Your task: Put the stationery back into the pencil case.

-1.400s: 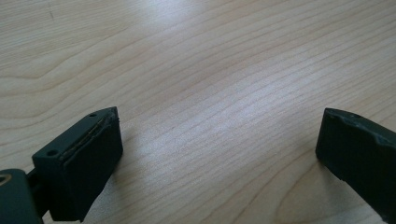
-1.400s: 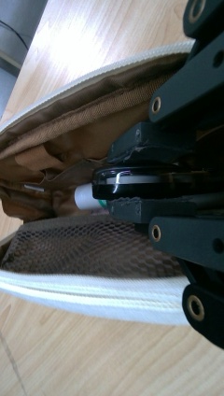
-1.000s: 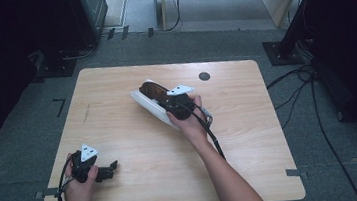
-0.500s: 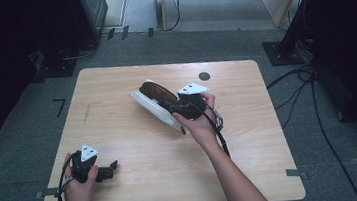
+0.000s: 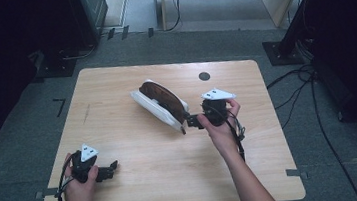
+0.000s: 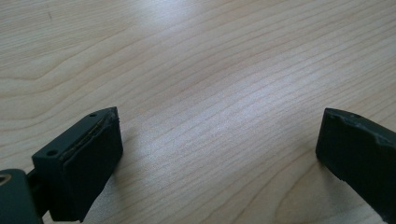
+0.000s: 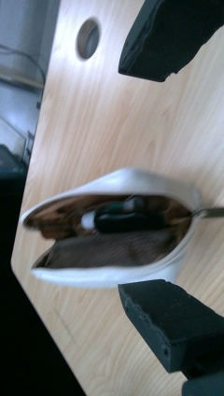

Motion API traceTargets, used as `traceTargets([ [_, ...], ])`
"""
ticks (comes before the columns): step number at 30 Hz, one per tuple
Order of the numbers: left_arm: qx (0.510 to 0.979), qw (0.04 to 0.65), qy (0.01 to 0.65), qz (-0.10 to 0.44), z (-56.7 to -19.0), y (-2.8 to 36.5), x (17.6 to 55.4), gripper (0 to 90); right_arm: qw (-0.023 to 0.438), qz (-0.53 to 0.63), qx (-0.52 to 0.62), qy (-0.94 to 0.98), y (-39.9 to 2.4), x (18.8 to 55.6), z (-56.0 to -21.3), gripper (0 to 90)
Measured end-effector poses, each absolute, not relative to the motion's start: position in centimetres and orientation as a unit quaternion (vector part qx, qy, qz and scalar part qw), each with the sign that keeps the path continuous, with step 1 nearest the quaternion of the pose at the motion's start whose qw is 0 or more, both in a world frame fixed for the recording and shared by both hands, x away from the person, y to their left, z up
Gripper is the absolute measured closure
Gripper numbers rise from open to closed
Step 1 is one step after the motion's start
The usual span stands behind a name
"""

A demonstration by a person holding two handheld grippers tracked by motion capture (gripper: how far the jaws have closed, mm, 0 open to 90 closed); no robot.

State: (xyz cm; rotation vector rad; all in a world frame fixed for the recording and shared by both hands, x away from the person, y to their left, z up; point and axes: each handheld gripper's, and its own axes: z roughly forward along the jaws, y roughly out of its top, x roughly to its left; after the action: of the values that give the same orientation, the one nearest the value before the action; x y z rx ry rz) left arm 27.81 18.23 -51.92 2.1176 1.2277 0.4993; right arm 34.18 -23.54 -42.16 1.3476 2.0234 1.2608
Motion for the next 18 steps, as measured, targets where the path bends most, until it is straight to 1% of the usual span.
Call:
traceTargets([
  [3, 0.804, 0.316, 0.466, 0.189, -51.9, 18.2, 27.8, 0.7, 0.197, 0.444, 0.492, 0.722, -24.8, 33.4, -42.5, 0.0],
  [8, 0.803, 0.316, 0.468, 0.190, -51.9, 18.2, 27.8, 0.7, 0.208, 0.432, 0.499, 0.722, -26.8, 32.3, -43.5, 0.0],
  [18, 0.803, 0.316, 0.468, 0.190, -51.9, 18.2, 27.8, 0.7, 0.212, 0.422, 0.527, 0.706, -30.9, 30.0, -45.6, 0.0],
])
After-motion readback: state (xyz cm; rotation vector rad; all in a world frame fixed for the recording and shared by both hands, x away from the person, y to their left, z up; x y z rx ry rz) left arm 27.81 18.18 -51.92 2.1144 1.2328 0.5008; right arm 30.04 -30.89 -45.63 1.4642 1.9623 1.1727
